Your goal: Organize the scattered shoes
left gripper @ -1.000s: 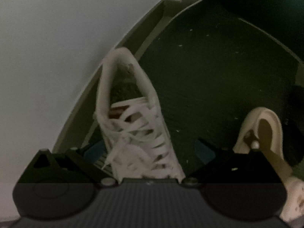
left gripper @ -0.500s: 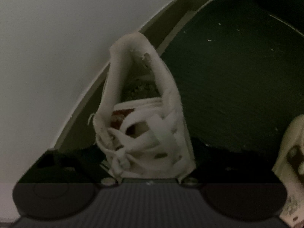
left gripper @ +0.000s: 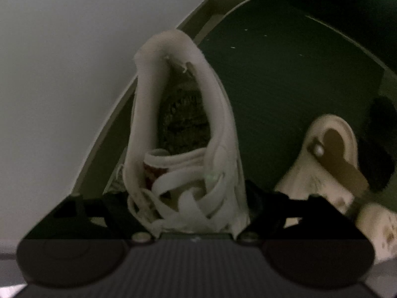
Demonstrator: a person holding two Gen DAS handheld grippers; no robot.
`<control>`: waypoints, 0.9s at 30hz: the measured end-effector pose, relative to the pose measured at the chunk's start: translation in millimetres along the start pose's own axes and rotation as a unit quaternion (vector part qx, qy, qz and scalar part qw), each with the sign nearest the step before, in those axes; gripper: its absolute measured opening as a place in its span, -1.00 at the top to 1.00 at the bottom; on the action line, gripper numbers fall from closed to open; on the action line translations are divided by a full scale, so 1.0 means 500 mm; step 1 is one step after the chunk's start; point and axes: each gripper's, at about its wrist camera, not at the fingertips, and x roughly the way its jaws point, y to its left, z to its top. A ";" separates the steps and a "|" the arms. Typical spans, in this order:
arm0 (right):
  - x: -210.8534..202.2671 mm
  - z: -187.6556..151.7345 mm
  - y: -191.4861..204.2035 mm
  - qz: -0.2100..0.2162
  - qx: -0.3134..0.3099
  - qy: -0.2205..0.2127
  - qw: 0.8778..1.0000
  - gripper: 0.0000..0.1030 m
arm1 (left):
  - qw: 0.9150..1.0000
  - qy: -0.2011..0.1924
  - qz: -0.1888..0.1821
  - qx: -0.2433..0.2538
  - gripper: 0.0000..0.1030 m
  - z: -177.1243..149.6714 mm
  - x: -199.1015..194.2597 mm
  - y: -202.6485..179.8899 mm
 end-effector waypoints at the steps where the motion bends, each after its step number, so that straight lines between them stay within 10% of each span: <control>1: -0.014 -0.006 0.000 0.004 0.000 -0.003 1.000 -1.00 | 1.000 0.001 -0.008 0.004 -0.60 -0.017 -0.019 0.001; 12: -0.126 -0.064 -0.009 0.034 0.018 -0.022 0.999 -1.00 | 0.990 0.075 -0.088 0.081 -0.60 -0.232 -0.145 -0.096; 27: -0.163 -0.086 -0.040 0.020 0.066 -0.038 0.997 -1.00 | 0.948 0.101 -0.109 0.280 -0.61 -0.496 -0.095 -0.408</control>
